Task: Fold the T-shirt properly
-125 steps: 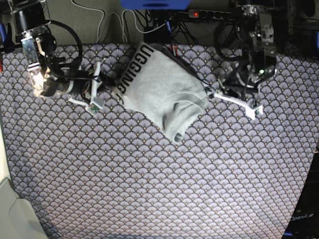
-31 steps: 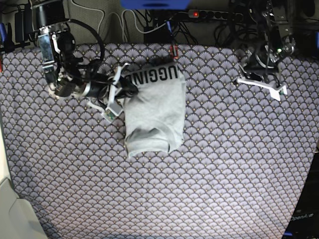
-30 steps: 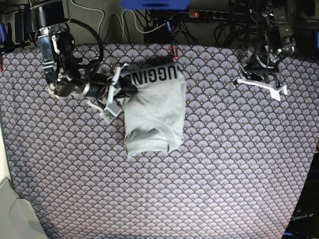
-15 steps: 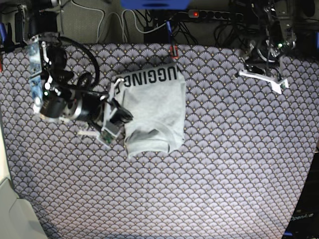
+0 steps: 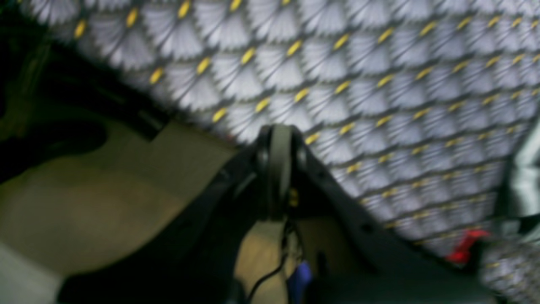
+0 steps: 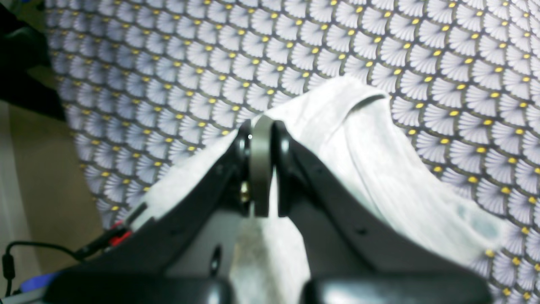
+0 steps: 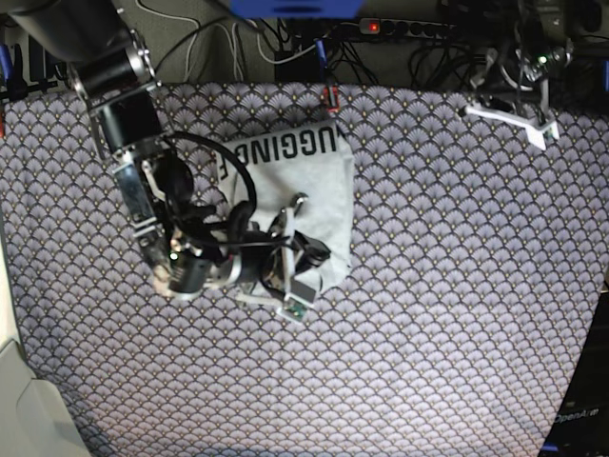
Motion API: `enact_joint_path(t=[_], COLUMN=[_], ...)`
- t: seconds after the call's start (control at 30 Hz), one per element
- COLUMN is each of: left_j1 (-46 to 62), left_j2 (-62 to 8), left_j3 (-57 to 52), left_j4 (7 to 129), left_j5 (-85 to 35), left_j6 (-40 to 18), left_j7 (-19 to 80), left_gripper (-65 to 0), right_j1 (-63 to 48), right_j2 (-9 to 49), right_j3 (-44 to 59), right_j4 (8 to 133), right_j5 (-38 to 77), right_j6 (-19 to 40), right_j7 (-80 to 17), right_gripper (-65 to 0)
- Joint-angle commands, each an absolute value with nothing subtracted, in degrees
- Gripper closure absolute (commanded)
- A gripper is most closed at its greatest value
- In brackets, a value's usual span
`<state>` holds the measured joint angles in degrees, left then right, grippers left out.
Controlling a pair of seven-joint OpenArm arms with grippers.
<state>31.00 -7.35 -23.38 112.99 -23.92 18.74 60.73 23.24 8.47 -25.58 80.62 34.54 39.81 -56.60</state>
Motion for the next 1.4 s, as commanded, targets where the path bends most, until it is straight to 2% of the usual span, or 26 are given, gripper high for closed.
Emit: enact_joint_path(t=[0.0,0.33,0.57,0.7,0.8,1.03,1.17,1.37], left_j1=[31.7,33.1,32.9,32.9,33.0,33.4,34.1,38.7], left_j2=[-7.6,-7.6,-7.5,-7.6,-7.6,-7.9,-9.5,-12.6], left_j3=[-23.6,-23.7,-23.5,-23.5,-23.5,-23.5,-23.4,-22.8], left_j4=[114.1,114.1,114.1,114.1,114.1,115.6,115.7,115.7], left_j5=[-24.0,-24.0,-24.0,-24.0,-24.0,-24.1,-24.5,-24.6], left_j6=[18.6,18.6,18.6,18.6,18.6,18.6,18.5,18.4], left_j7=[60.2,60.1,60.1,60.2,60.2,60.2,60.2,54.7], left_gripper=[-0.2,-0.2,-0.2,-0.2,-0.2,-0.2,-0.2,-0.2], right_j1=[25.7,34.1,34.3,34.9,34.6,25.5,18.6,5.9], right_j2=[8.3,7.4,6.4,6.2,6.5,8.2,11.6,20.6], right_j3=[-26.0,-26.2,-26.6,-28.3,-28.4,-23.4,-21.2,-17.2], right_j4=[78.6,51.7,43.6,43.5,50.0,80.4,94.0,107.6], right_j5=[35.2,35.2,35.0,35.0,35.0,35.0,35.0,35.0], right_j6=[40.0,40.0,40.0,40.0,40.0,40.0,40.0,40.0], right_j7=[-54.2,-43.0,-37.8,-37.7,-41.9,-56.0,-60.8,-62.0], right_gripper=[0.0,0.0,0.0,0.0,0.0,0.0,0.0,0.0])
